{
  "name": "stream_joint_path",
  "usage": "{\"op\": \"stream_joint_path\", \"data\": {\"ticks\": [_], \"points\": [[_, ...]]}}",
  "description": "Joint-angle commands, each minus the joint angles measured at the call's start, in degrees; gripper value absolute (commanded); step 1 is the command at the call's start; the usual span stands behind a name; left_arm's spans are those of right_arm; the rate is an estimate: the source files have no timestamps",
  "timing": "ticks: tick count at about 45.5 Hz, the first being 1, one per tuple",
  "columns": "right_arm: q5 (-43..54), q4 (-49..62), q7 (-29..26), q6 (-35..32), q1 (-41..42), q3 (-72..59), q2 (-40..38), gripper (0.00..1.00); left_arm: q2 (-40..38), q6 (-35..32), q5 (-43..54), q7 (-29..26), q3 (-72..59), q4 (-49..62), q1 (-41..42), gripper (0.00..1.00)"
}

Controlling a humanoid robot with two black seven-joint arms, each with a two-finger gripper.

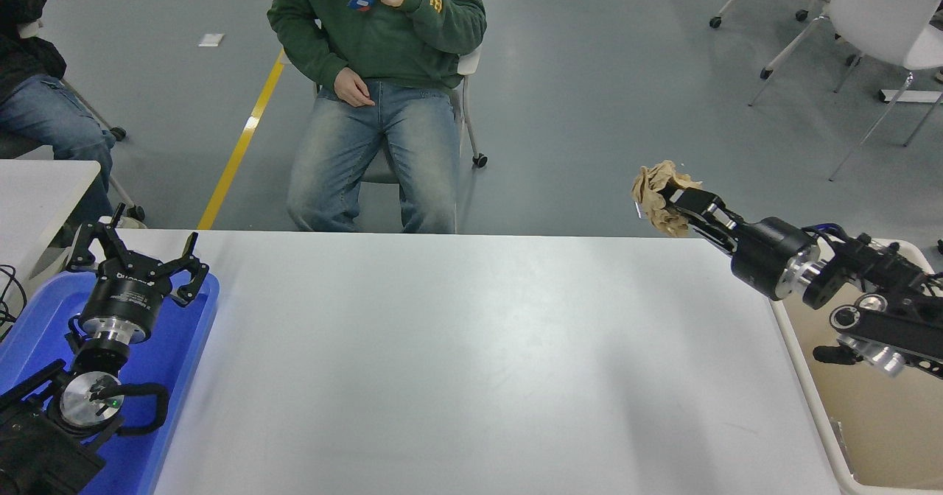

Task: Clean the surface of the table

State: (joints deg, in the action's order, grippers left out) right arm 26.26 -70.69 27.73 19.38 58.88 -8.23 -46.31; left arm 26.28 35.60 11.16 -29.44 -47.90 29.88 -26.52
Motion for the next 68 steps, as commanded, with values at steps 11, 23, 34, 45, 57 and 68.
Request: {"op": "stream_joint_path", "data": {"ticks": [11, 23, 34, 45, 57, 68], "points": [[-20.27, 15.31, -3.64, -3.73, -4.56, 0.14, 0.52, 0.0, 0.0, 0.0, 0.0, 0.0, 0.0, 0.0, 0.07, 1.0], [-25.11, 29.81, -7.07, -9.26, -8.07, 0.67, 5.61, 0.0, 0.0, 0.0, 0.0, 0.0, 0.0, 0.0, -0.02, 1.0], [-30.56, 49.41, -11.99, -17.44, -12.03, 0.75, 14.57, 0.0, 0.0, 0.0, 0.0, 0.0, 0.0, 0.0, -0.02, 1.0], [-29.33, 64.45, -15.77, -21.4, -15.19, 0.84, 22.31, 0.0, 0.0, 0.0, 0.0, 0.0, 0.0, 0.0, 0.07, 1.0], [-29.42, 66.03, -22.28, -20.87, -17.3, 0.67, 22.4, 0.0, 0.0, 0.0, 0.0, 0.0, 0.0, 0.0, 0.07, 1.0], [-30.21, 66.47, -23.86, -20.69, -20.38, 0.93, 22.31, 0.0, 0.0, 0.0, 0.0, 0.0, 0.0, 0.0, 0.07, 1.0]]}}
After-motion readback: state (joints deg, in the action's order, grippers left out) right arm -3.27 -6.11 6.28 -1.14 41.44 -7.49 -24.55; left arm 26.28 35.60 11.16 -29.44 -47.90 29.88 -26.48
